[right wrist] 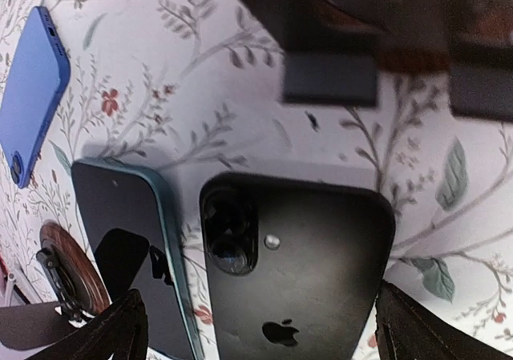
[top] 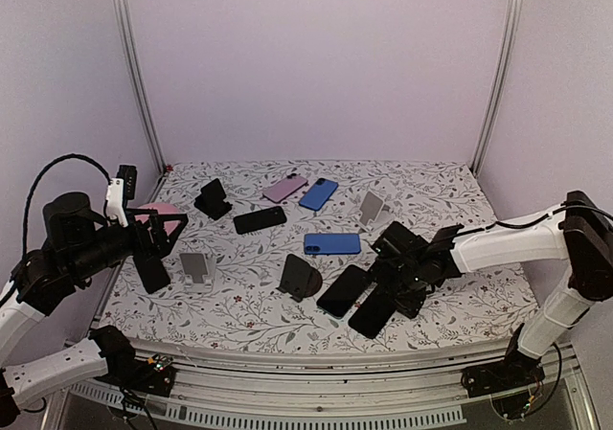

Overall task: Place the phone on the phone stand
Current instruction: Move the phone to the center of the board.

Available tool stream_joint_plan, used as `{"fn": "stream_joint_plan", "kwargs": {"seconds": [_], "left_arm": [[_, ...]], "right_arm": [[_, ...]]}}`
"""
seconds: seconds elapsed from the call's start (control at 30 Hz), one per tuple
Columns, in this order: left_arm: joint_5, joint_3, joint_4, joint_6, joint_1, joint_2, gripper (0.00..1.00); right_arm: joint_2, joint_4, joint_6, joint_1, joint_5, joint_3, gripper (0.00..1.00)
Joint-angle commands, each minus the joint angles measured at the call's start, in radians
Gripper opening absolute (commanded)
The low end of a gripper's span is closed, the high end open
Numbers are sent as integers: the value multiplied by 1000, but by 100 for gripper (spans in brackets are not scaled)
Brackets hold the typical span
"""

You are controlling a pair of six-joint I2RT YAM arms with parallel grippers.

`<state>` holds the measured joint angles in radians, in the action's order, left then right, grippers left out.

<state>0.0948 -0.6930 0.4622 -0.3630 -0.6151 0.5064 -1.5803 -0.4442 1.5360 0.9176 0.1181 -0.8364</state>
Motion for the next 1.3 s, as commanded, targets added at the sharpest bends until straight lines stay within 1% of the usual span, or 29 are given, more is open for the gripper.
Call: {"fn": "stream_joint_plan", "kwargs": {"seconds": [0.0, 0.07, 0.13, 0.33, 0.5, 0.7, 1.03, 1.27], "left_arm": [[6, 6, -11, 3, -2, 6, 97], [8, 6, -10, 3, -2, 4, 97], [9, 6, -10, 3, -1, 2, 97], [2, 6, -11, 3, -1, 6, 97], [3, 6, -11, 4, -2, 4, 97], [6, 7, -11, 1, -1, 7, 97], [3, 6, -10, 1, -1, 14, 97], [-40, -2, -9, -16, -7, 29, 97]], "right_arm": [[-154, -68, -148, -37, 79, -105, 99], [-219, -119, -193, -36, 87, -173, 99], [-260, -167, -206, -35, 98, -207, 99], [-193, -160, -226, -11, 140, -139, 99], [-170, -210, -265, 69, 205, -155, 99], [-226, -212, -247, 144, 199, -170, 99], [-366, -257, -260, 197, 200, -253, 99], [-365, -273, -281, 196, 216, -190, 99]]}}
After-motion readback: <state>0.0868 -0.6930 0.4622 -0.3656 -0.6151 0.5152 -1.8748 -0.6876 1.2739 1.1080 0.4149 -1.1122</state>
